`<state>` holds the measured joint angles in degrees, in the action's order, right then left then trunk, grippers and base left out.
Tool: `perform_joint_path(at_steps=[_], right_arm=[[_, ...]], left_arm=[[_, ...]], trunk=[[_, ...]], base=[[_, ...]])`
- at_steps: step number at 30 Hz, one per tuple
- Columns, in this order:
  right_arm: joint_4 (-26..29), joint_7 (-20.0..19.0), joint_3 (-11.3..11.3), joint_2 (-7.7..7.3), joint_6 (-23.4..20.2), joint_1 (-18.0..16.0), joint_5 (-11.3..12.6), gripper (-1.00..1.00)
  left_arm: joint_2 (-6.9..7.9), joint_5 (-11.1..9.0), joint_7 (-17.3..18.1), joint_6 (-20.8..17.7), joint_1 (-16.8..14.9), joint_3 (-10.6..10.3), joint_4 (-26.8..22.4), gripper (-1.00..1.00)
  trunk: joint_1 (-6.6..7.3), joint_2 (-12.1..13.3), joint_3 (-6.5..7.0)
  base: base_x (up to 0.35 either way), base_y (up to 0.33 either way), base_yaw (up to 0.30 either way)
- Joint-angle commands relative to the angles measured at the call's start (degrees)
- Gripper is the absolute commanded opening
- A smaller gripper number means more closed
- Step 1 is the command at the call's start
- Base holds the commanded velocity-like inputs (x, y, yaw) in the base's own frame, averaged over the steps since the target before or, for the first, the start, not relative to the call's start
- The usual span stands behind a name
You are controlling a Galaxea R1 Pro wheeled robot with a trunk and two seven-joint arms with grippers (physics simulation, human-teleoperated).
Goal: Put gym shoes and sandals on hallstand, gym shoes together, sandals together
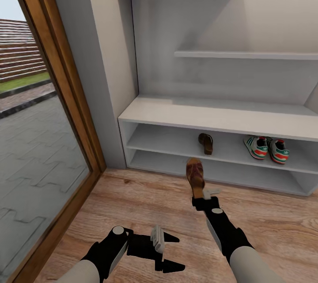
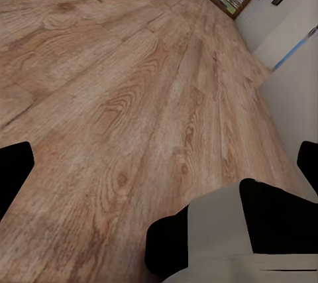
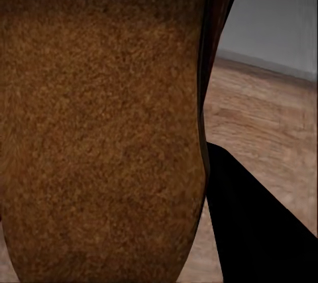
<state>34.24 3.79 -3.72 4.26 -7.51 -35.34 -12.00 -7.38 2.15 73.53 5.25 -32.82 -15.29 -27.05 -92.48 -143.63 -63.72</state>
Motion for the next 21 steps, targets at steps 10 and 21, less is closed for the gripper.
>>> perform_joint_path(at_steps=[10, 21], right_arm=[[-0.16, 4.98, -0.15, 0.07, -1.35, -0.08, -0.39, -1.00], [0.07, 4.81, -0.15, 0.09, -1.40, -0.10, -0.40, -1.00]], left_arm=[[0.00, 0.23, 0.03, 0.55, -0.03, 0.00, -0.02, 1.00], [0.00, 0.23, 0.03, 0.55, -0.02, 0.00, -0.02, 1.00]], trunk=[[0.01, -0.02, -0.05], [0.01, -0.02, -0.05]], base=[[0.000, 0.000, 0.000], [0.000, 0.000, 0.000]])
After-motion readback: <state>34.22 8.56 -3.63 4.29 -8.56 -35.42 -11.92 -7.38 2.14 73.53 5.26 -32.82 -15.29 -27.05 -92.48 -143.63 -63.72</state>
